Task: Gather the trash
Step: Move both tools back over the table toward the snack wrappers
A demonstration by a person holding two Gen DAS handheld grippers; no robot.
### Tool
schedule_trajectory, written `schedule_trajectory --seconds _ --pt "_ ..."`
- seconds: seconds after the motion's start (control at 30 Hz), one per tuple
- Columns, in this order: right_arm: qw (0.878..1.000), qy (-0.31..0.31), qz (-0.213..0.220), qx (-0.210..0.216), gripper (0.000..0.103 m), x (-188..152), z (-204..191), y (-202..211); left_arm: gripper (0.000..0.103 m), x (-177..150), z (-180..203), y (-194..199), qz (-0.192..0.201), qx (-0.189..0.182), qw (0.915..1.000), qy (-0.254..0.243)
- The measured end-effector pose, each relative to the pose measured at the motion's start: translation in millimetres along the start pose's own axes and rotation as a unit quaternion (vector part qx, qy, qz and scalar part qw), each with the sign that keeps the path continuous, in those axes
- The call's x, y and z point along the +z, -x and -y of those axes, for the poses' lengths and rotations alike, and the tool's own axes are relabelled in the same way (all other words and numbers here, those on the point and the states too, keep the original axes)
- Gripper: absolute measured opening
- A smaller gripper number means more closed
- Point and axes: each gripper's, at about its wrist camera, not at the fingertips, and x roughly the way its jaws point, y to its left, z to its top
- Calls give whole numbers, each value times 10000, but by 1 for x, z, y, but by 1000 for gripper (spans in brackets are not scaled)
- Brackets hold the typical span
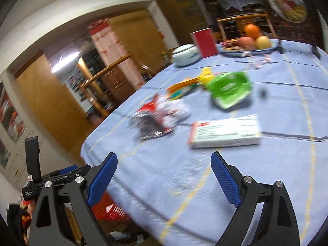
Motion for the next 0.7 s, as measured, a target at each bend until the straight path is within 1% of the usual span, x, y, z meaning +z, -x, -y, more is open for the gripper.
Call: schedule_trajectory --seconds 0.03,0.07,0.13,0.23,0.27,0.37,0.43,0.53,0.6,0.7 --pt "10000 -36 45 -53 91 1 6 2 96 7 9 -6 -22 -86 9999 -58" --pt "9996 -100 149 -204 91 6 18 5 96 15 18 -11 -38 -157 9998 -119" --pt "9994 -119 179 -254 92 8 22 6 96 27 34 -19 -36 -233 9994 -233" --pt "9984 -227 286 -440 92 14 46 9 96 46 59 -29 24 -295 9989 -374" --pt "9984 -227 286 -440 92 14 46 9 96 50 62 -31 46 -319 9987 -388" --pt "9977 -291 283 -545 92 16 57 5 96 70 74 -43 54 -451 9984 -338" --pt "9982 -403 226 -389 92 17 60 3 96 85 80 -57 -31 -655 9976 -206" --pt "9985 -338 225 -376 92 18 58 3 96 96 82 -76 -214 -833 9963 -14" --pt "9986 -310 226 -361 94 18 57 4 96 100 81 -89 -330 -822 9960 75" --pt "9986 -356 185 -342 94 17 59 3 96 100 74 -97 -367 -579 9976 37"
